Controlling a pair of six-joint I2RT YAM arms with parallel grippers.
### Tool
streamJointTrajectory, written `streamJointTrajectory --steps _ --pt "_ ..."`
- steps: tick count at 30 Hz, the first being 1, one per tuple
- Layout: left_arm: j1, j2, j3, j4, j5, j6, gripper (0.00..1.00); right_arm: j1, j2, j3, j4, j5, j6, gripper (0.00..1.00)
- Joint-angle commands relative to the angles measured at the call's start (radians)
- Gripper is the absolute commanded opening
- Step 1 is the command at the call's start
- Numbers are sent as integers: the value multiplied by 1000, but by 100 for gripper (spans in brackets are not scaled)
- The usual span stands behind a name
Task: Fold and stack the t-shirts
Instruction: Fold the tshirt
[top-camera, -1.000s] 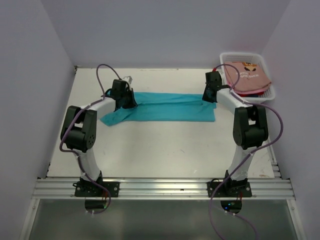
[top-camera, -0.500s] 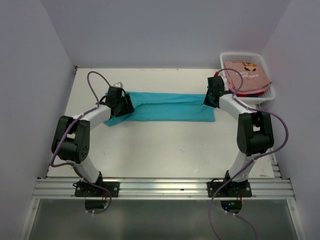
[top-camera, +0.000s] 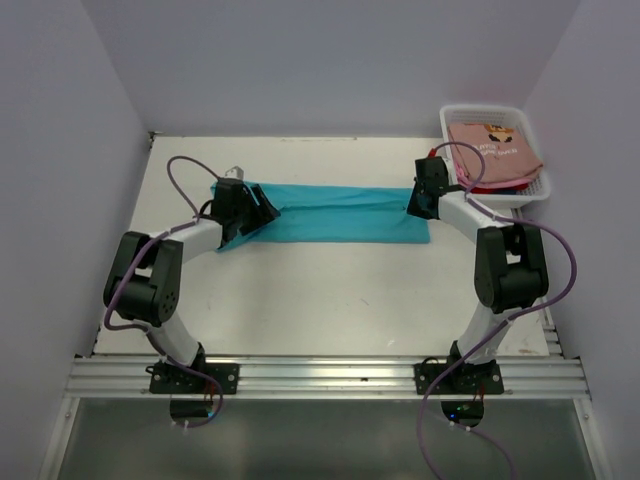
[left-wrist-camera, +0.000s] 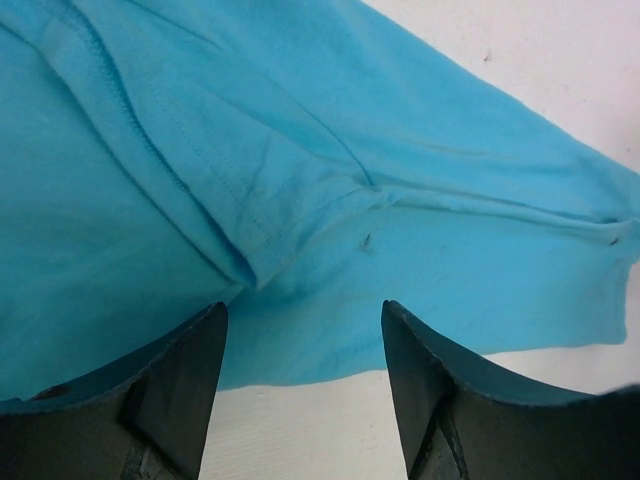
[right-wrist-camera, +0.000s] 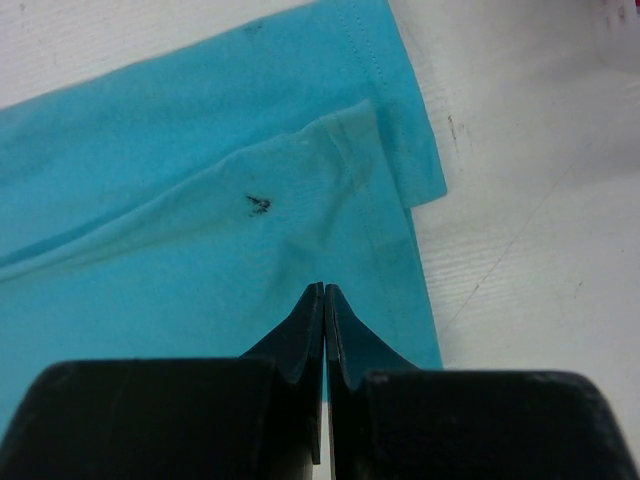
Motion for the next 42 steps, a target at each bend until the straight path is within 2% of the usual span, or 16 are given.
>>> streamJointTrajectory --steps 1,7,11,15,18,21,27,37,41,42 --pt "10 18 28 121 57 -63 66 0 -53 0 9 -1 9 0" --pt "18 87 37 183 80 -122 64 0 -51 -3 9 8 4 0" --pt "26 114 56 162 60 -142 62 0 -51 -8 9 11 3 0" --pt "27 107 60 151 36 -144 54 0 -47 -8 12 11 1 0" --pt "27 86 60 157 28 -141 40 0 -45 -12 17 10 0 0" --pt "29 61 66 159 22 -133 20 -1 -44 -14 19 11 1 0" --pt "29 74 137 121 6 -84 0 -1 -41 -14 20 8 1 0" --pt "38 245 344 50 22 -6 0 0 -45 -12 12 10 -5 0" --pt "43 236 349 33 37 -20 0 0 -44 -11 11 13 -9 0" --pt "43 218 333 35 33 -26 9 0 -41 -11 9 13 -9 0"
